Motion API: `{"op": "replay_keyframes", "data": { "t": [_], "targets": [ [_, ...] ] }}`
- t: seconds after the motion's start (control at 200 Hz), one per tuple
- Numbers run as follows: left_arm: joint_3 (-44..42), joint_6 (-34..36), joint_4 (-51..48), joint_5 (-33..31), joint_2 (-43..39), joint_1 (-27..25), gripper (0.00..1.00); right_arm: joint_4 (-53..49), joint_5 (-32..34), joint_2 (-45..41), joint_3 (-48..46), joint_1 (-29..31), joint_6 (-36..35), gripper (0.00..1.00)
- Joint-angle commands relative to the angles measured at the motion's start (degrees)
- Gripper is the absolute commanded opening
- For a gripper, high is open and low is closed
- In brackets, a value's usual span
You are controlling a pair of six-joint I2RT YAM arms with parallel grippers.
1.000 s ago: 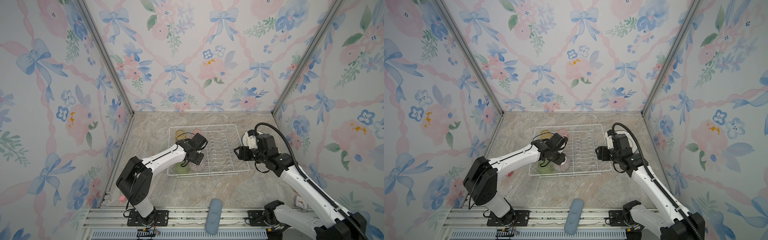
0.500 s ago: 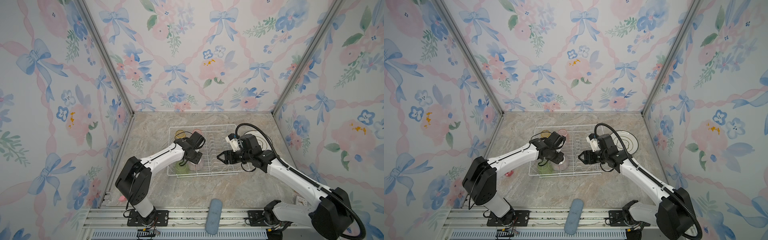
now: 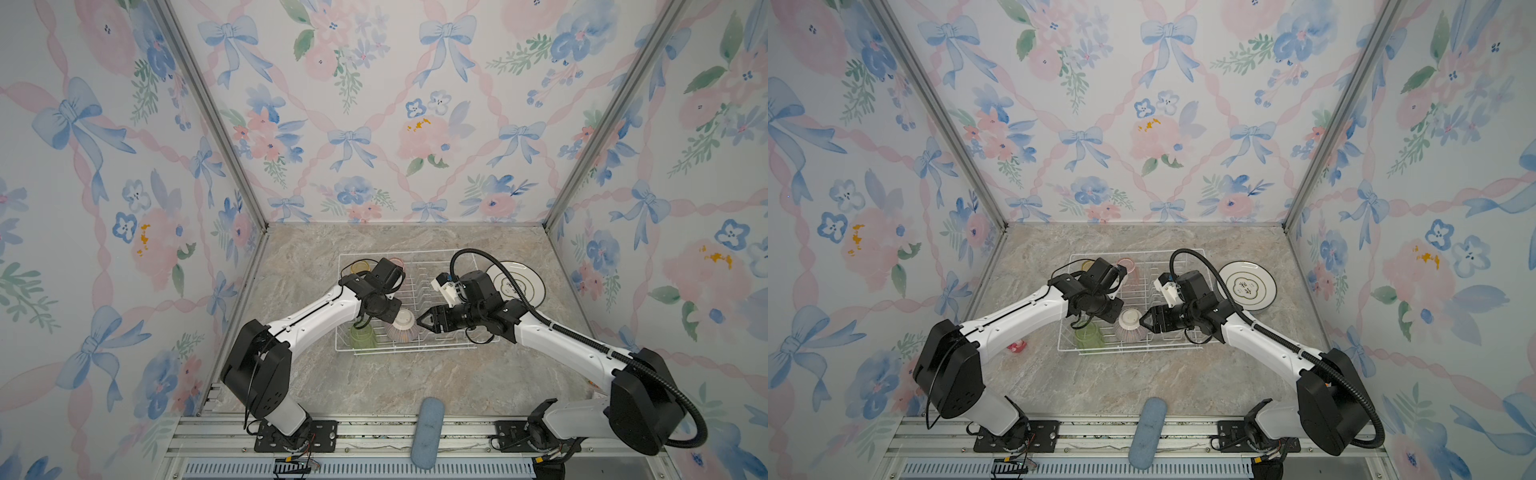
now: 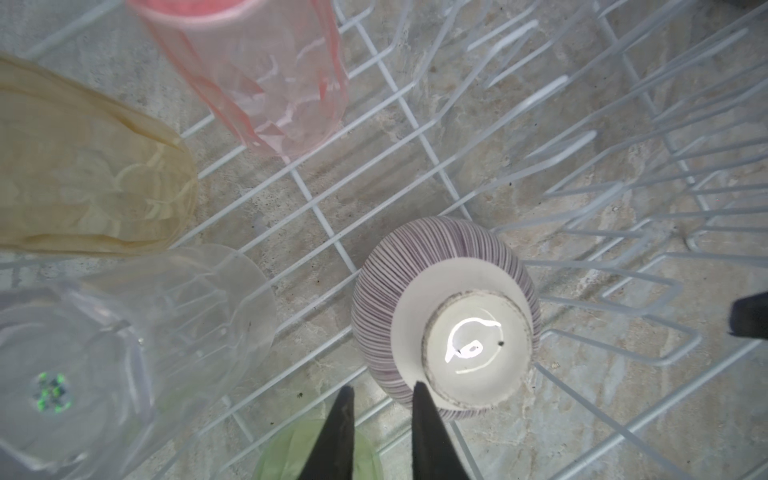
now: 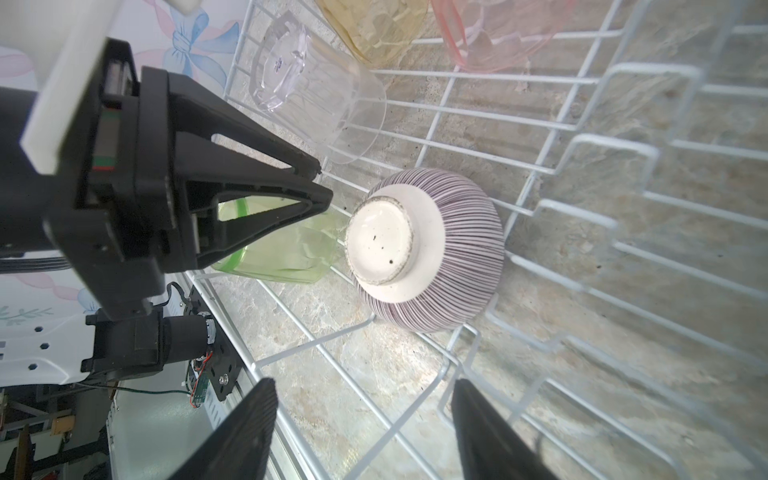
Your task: Unload the mixed dishes from the dish rack
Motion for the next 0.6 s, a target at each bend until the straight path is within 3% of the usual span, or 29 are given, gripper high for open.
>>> {"op": "replay_keyframes", "data": {
  "t": [0.0,0.24,0.595],
  "targets": [
    [1.21,0.51,-0.21,0.47,-0.85,0.28,0.23,1.63,-0.73,1.13,0.64,0.54,1.07,0.69],
    [1.51,4.64,-0.38,-6.31,-0.75,-5.03,0.55,-3.61,3.52,-0.77,2.07,0.59,-1.56,0.70],
    [5.81,7.50,-5.08,-8.35,4.06,-9.37,0.63,-8.68,5.64,-5.00,2.46,-2.42,-3.71,0.70]
  ]
}}
